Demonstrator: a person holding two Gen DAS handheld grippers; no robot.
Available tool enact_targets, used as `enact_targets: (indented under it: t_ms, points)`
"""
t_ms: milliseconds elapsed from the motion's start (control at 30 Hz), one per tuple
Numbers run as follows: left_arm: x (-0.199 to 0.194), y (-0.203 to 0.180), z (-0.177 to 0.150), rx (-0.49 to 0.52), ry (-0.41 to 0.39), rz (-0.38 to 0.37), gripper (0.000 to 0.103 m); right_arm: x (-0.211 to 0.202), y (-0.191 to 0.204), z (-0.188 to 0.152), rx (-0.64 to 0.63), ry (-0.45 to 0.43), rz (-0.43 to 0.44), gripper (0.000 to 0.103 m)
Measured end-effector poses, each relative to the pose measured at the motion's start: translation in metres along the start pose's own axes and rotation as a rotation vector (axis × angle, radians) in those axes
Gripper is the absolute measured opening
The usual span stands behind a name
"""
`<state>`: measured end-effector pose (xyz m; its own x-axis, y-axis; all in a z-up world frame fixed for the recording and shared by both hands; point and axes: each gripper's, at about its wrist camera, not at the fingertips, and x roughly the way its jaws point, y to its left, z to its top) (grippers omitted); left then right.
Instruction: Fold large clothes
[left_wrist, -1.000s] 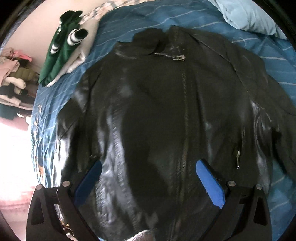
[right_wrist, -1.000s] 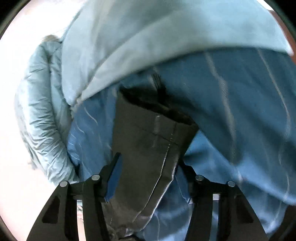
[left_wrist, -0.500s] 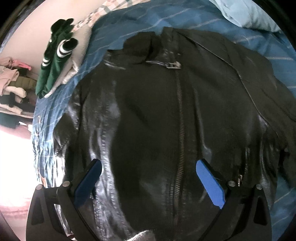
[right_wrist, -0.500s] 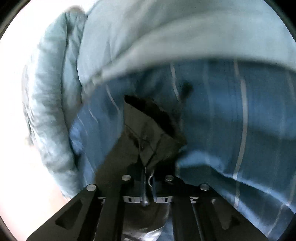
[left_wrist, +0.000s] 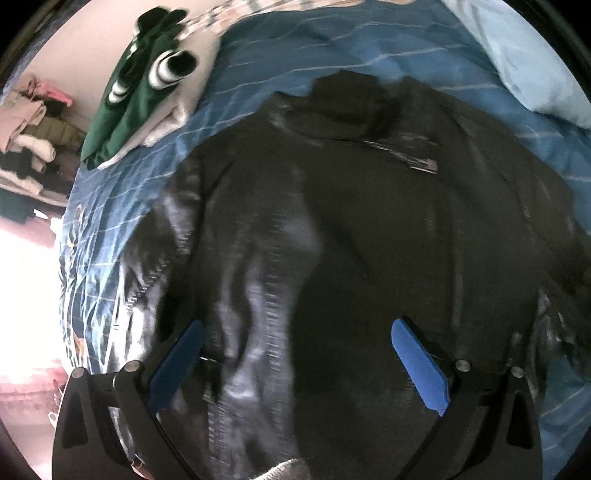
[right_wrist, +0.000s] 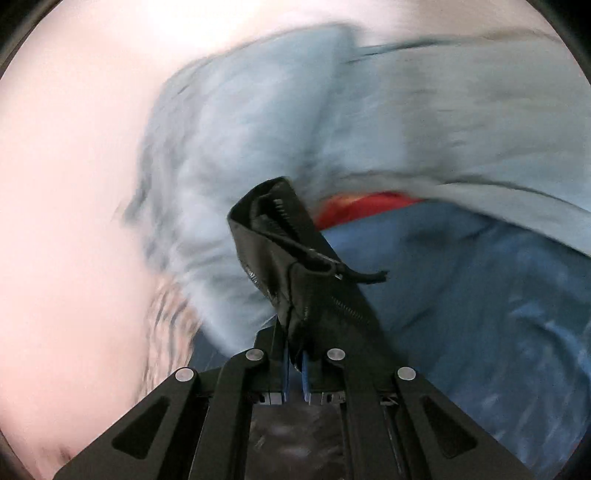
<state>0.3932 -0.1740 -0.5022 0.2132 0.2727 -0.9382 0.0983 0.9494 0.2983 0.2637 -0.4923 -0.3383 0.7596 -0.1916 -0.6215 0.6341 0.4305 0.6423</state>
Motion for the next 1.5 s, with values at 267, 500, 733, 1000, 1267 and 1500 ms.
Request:
enact_targets:
  t_ms: [267,500,733,1000,1267,1500]
  points:
    - [0.036,0.102,0.001,-0.136,0.029,0.014,0.103,0.102,0.156,-0.197,-0.454,0.388,0.078,0.005]
    - [0.081,0.18,-0.011,-0.244,0.093,0.054,0.103,0.176,0.169,-0.356,-0.668,0.638,0.016,0.005]
    - [0.089,0.229,-0.018,-0.312,0.109,0.052,0.103,0.215,0.161,-0.397,-0.684,0.866,-0.01,0.01]
    - [0.063,0.267,-0.031,-0.384,0.069,0.037,0.103,0.168,0.191,-0.368,-0.729,0.888,0.123,0.079]
    - [0.037,0.276,-0.048,-0.454,0.049,0.066,0.103,0.137,0.193,-0.36,-0.727,0.93,0.156,0.081]
    - [0.034,0.281,-0.079,-0.523,0.06,0.112,0.103,0.188,0.151,-0.393,-0.66,1.0,0.027,0.053]
